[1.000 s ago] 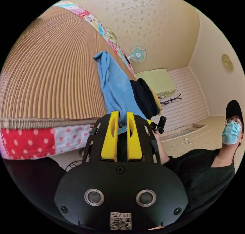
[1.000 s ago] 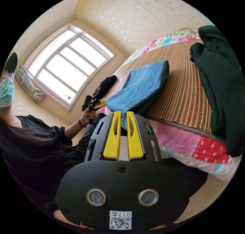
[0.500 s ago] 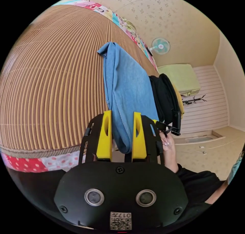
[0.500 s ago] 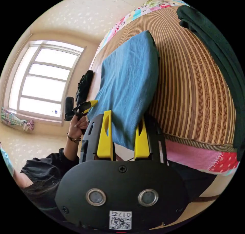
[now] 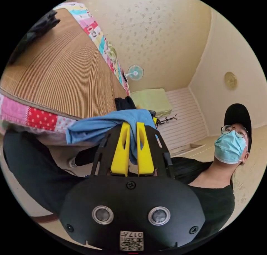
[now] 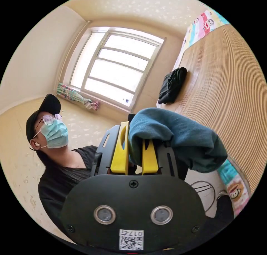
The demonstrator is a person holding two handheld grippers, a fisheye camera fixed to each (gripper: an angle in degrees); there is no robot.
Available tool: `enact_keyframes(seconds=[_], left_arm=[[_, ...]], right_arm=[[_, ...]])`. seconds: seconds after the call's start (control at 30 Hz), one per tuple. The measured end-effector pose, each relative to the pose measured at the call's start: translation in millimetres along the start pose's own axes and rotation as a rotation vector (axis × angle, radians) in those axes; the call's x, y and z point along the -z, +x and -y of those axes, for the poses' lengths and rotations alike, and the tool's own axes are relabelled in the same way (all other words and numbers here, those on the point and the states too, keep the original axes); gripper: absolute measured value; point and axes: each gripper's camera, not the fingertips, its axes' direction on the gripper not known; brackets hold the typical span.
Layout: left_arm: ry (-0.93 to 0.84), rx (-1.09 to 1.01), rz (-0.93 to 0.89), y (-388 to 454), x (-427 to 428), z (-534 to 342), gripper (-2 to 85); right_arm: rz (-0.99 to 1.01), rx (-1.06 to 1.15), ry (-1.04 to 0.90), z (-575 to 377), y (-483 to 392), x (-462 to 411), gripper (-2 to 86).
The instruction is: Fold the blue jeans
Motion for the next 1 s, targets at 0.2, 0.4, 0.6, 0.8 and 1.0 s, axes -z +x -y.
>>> enact_keyframes(seconds=[0.2, 0.4, 0.6, 0.8, 1.0], left_arm=[[0.296, -0.142, 0.162, 53, 130, 71, 4.8], [0.503, -0.046, 0.638, 56, 206, 121, 6.4], [0.451, 0.26, 0.744, -70, 175, 40, 9.7], [0.344, 0.042, 0.858, -56, 11, -49, 5.8], [-0.063, -0.335, 1.091, 24, -201, -61, 2.3]], right_arm=[[0.084, 0.263, -0.072, 162, -39, -109, 5.3], [-0.031, 0.247, -0.027, 260, -16, -223, 8.2], [-0.336, 0.041, -0.181, 177, 95, -274, 9.9], [-0.509, -0.081, -0.09, -4, 115, -182, 9.7], [-0.859, -0.102, 0.223, -142, 17, -43, 8.2]])
